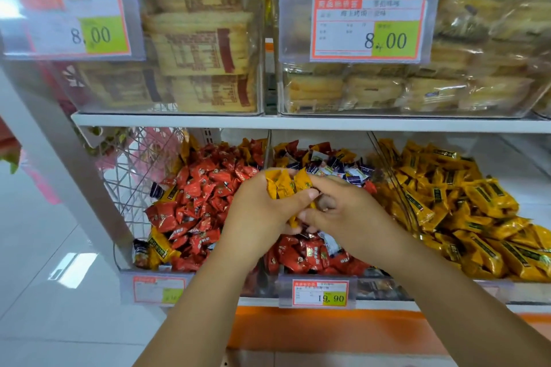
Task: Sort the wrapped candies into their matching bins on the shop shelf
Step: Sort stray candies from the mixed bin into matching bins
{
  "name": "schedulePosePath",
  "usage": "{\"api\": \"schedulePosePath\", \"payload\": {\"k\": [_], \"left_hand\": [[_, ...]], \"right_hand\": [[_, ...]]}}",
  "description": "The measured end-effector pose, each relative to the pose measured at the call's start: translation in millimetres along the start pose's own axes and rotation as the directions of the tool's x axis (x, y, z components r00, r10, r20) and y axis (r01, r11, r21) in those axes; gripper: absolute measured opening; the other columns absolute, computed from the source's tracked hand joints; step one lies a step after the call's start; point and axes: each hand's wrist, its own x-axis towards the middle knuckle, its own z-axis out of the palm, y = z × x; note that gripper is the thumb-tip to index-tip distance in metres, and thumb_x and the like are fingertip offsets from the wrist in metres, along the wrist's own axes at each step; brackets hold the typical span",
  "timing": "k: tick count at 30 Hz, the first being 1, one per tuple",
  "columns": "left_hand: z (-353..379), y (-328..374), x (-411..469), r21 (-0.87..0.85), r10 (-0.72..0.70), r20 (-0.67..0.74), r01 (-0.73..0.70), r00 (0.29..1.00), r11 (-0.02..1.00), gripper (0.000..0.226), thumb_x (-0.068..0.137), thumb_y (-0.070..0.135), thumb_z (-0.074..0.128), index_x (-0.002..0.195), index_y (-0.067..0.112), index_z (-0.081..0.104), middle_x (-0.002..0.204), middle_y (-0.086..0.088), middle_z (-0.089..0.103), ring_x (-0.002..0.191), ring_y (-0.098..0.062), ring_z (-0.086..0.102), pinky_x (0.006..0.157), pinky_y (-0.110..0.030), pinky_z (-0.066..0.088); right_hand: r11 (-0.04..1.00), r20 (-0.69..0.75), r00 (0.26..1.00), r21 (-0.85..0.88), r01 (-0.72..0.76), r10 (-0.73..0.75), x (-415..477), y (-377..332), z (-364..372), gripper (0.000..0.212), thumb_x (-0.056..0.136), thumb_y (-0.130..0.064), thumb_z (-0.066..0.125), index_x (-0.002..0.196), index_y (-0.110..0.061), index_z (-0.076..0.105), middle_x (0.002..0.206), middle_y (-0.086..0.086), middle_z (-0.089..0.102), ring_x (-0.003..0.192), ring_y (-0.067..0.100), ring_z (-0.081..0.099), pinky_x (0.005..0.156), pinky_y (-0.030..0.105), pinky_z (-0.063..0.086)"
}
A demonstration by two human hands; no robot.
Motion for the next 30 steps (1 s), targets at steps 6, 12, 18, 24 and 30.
{"api": "schedulePosePath", "payload": {"k": [6, 12, 18, 24, 30], "left_hand": [[-54, 2, 5, -0.185, -0.116, -0.193, 0.08, 0.974, 0.979, 0.005, 0.083, 0.015, 0.072, 0.088, 0.016, 0.07, 0.065, -0.005, 0.067, 0.062, -0.014, 0.067, 0.059, -0.031, 0.059], [-71, -4, 11, -0.233, -0.161, -0.192, 0.114, 0.968, 0.966, 0.015, 0.084, 0.017, 0.072, 0.098, 0.021, 0.07, 0.078, -0.005, 0.072, 0.066, -0.013, 0.069, 0.056, -0.028, 0.056], [-73, -7, 15, -0.225, -0.137, -0.2, 0.09, 0.97, 0.97, 0.012, 0.083, 0.016, 0.073, 0.093, 0.022, 0.07, 0.079, -0.005, 0.073, 0.065, -0.014, 0.07, 0.054, -0.026, 0.056], [-80, -3, 22, -0.183, -0.109, -0.171, 0.077, 0.979, 0.98, 0.013, 0.083, 0.019, 0.072, 0.096, 0.023, 0.069, 0.079, -0.003, 0.073, 0.067, -0.013, 0.07, 0.057, -0.028, 0.057], [-76, -5, 22, -0.183, -0.107, -0.177, 0.074, 0.979, 0.98, 0.014, 0.083, 0.015, 0.072, 0.094, 0.024, 0.069, 0.079, -0.001, 0.073, 0.067, -0.012, 0.07, 0.054, -0.026, 0.056]], "right_hand": [[0.979, -0.078, 0.989, -0.149, -0.14, 0.129, 41, -1, -19, 0.03, 0.097, -0.029, 0.052, 0.127, -0.031, 0.058, 0.117, -0.015, 0.065, 0.108, 0.003, 0.06, 0.093, 0.017, 0.042], [0.74, -0.029, 0.983, -0.655, -0.154, 0.179, 132, 21, 10, 0.03, 0.095, -0.03, 0.053, 0.121, -0.017, 0.062, 0.123, 0.009, 0.056, 0.099, 0.027, 0.057, 0.082, 0.032, 0.048], [0.82, -0.155, 0.972, -0.523, -0.232, 0.177, 127, 41, 18, 0.02, 0.084, -0.026, 0.07, 0.102, -0.019, 0.064, 0.108, 0.004, 0.051, 0.088, 0.021, 0.056, 0.07, 0.028, 0.044], [0.919, -0.221, 0.955, -0.296, -0.26, 0.199, 134, 37, -9, 0.029, 0.093, -0.023, 0.057, 0.122, -0.023, 0.055, 0.108, -0.004, 0.058, 0.06, 0.009, 0.052, 0.052, 0.023, 0.038], [0.689, 0.033, 0.974, -0.713, -0.134, 0.224, 156, 49, 9, 0.04, 0.089, -0.023, 0.057, 0.127, -0.034, 0.054, 0.124, 0.0, 0.059, 0.099, 0.022, 0.058, 0.074, 0.03, 0.047]]}}
